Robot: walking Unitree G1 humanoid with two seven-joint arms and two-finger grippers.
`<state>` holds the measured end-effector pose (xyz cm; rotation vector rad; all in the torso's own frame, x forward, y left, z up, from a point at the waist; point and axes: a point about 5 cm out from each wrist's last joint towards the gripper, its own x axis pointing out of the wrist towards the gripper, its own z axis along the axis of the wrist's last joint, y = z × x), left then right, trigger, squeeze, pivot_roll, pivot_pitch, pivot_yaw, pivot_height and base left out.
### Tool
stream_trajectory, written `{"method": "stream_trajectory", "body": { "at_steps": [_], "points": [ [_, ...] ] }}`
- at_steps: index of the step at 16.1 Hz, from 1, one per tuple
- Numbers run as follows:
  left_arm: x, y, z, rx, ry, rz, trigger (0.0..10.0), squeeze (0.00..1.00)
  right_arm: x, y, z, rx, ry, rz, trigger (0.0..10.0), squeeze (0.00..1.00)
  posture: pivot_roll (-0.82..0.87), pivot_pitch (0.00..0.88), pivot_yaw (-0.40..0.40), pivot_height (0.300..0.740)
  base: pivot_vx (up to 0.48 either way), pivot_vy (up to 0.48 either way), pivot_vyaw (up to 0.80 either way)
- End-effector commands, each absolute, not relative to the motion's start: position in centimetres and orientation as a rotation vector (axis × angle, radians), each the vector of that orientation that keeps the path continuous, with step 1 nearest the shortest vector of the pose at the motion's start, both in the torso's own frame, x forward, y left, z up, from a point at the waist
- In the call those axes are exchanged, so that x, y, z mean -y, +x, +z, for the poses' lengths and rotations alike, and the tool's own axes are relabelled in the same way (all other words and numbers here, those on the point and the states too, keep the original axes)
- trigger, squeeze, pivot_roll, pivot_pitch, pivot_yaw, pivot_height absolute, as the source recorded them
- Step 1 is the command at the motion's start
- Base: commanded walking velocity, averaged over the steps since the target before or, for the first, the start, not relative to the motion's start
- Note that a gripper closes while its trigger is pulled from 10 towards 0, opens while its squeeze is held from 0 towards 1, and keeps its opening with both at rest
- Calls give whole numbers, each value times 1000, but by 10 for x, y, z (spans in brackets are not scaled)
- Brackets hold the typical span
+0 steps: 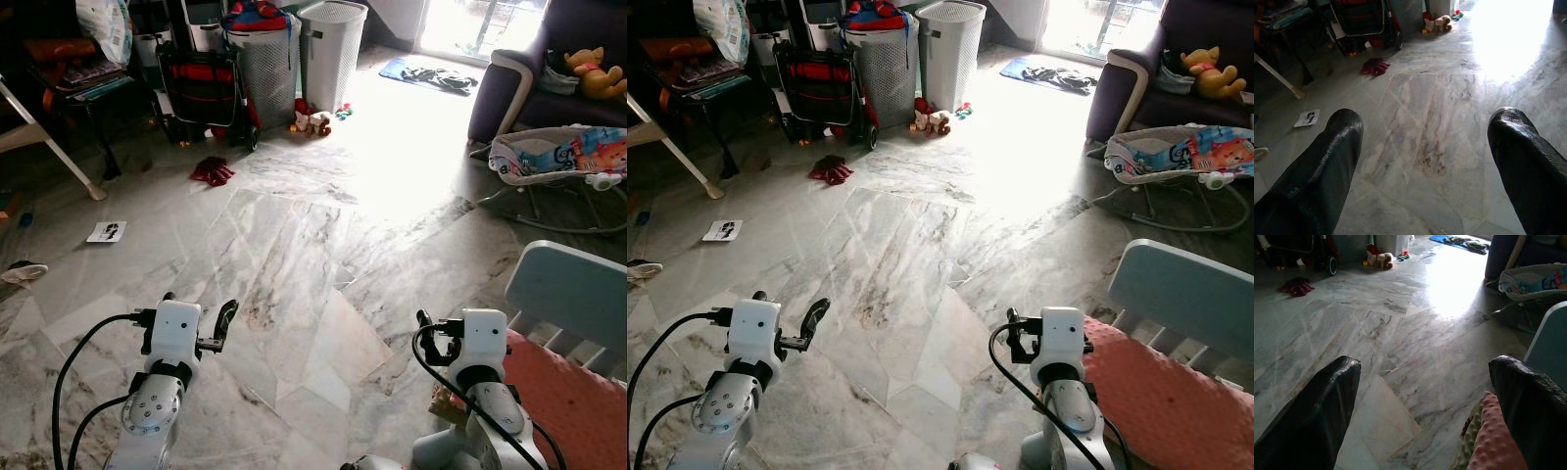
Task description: Move the pillow to the sofa
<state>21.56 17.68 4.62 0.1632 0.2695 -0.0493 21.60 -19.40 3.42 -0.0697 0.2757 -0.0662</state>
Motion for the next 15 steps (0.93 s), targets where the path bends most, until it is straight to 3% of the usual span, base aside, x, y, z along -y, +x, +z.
{"method": "stream_trajectory", "body": {
  "at_steps": [1,15],
  "points": [
    [-149,361,142,-26,87,96,10000,0,169,350,139,9,-105,-90,10000,0,-43,0,36,740,0,0,0],
    [-148,359,140,-31,43,59,10000,0,168,347,137,13,-100,-87,10000,0,-31,0,34,740,0,0,0]
  ]
}}
